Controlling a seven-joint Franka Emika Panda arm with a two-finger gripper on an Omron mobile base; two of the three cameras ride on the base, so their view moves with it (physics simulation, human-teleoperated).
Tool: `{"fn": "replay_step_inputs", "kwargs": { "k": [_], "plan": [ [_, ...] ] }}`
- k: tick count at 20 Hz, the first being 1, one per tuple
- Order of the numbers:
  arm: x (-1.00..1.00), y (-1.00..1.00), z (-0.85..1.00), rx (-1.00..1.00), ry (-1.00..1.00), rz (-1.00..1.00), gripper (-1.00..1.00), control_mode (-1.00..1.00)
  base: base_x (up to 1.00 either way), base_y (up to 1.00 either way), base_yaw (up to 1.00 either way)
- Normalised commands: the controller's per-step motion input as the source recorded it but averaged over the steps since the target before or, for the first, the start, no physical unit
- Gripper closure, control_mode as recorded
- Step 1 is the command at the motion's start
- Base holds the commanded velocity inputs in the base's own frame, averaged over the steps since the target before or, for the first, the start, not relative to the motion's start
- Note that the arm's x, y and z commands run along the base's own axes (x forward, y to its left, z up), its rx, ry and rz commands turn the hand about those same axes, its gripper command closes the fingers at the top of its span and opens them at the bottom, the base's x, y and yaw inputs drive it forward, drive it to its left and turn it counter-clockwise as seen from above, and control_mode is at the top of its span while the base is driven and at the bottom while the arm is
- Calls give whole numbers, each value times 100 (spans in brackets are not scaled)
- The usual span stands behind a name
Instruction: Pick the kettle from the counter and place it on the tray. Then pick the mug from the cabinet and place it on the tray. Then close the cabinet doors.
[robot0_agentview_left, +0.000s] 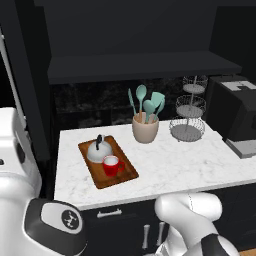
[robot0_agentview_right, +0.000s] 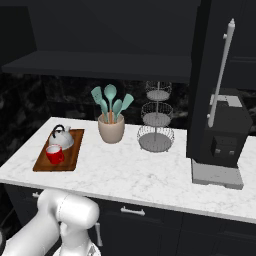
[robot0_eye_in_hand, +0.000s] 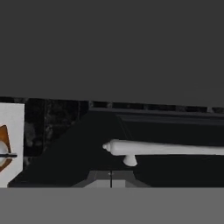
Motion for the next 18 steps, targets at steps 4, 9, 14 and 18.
{"fn": "replay_step_inputs", "kwargs": {
  "k": [4,9,14,18],
  "plan": [
    [43,17,-11,-2,0,0,100,-100,0,0,0],
    [31,18,-18,-4,0,0,100,-100,0,0,0],
    [7,18,-18,-3,0,0,100,-100,0,0,0],
    [10,19,-20,-1,0,0,100,-100,0,0,0]
  ]
}}
